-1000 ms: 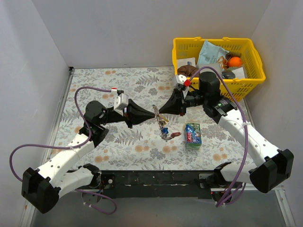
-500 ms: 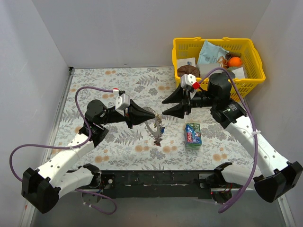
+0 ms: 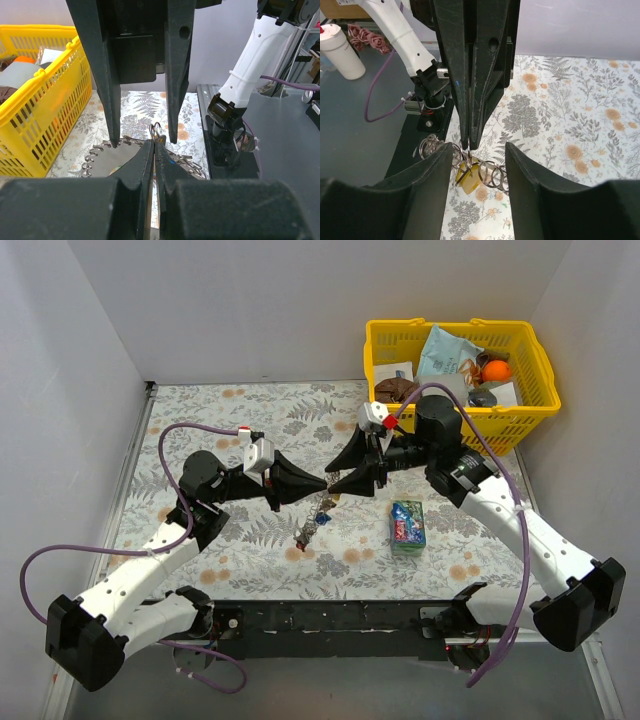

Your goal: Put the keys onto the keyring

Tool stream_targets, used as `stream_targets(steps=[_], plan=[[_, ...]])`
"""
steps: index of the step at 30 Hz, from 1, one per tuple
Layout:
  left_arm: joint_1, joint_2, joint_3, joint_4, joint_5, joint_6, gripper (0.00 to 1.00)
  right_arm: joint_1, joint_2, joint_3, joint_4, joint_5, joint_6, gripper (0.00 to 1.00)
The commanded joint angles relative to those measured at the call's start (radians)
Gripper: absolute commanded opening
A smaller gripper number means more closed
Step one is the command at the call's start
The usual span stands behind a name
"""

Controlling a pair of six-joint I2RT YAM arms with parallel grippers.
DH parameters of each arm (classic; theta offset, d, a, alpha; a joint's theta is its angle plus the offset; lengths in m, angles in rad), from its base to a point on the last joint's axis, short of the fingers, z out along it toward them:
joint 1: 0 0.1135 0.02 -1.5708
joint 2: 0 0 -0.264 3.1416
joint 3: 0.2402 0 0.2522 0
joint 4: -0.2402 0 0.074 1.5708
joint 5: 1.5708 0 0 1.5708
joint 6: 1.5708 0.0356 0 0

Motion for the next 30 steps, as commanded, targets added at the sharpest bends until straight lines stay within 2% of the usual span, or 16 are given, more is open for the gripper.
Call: stream_targets(steps=[1, 4, 14, 18, 20, 23, 24, 25, 30], plan=[[-0.004, -0.039, 0.047, 0.026, -0.010, 0.010, 0.00, 0.008, 0.014, 0.059, -0.023, -0.002, -0.022, 0.51], [-0.004, -0.047, 0.042, 0.023, -0.013, 0.012, 0.00, 0.007, 0.023, 0.061, -0.035, -0.002, -0.031, 0.43], [-0.003, -0.062, 0.044, -0.005, -0.021, 0.033, 0.00, 0.005, -0.017, 0.047, -0.035, 0.047, -0.051, 0.43], [-0.003, -0.062, 0.042, -0.002, -0.021, 0.033, 0.00, 0.000, -0.017, 0.044, -0.040, 0.047, -0.053, 0.30], [-0.004, -0.061, 0.045, -0.002, -0.019, 0.032, 0.00, 0.000, -0.018, 0.041, -0.034, 0.041, -0.048, 0.29], [-0.003, -0.056, 0.048, -0.003, -0.018, 0.032, 0.00, 0.000, -0.018, 0.038, -0.023, 0.040, -0.039, 0.14], [-0.003, -0.057, 0.047, -0.005, -0.019, 0.032, 0.00, 0.000, -0.018, 0.038, -0.023, 0.044, -0.039, 0.05], [-0.004, -0.057, 0.048, -0.005, -0.019, 0.032, 0.00, 0.000, -0.018, 0.038, -0.023, 0.047, -0.038, 0.01], [-0.004, -0.053, 0.062, -0.029, -0.019, 0.033, 0.00, 0.000, -0.006, 0.050, -0.044, 0.044, -0.041, 0.01]])
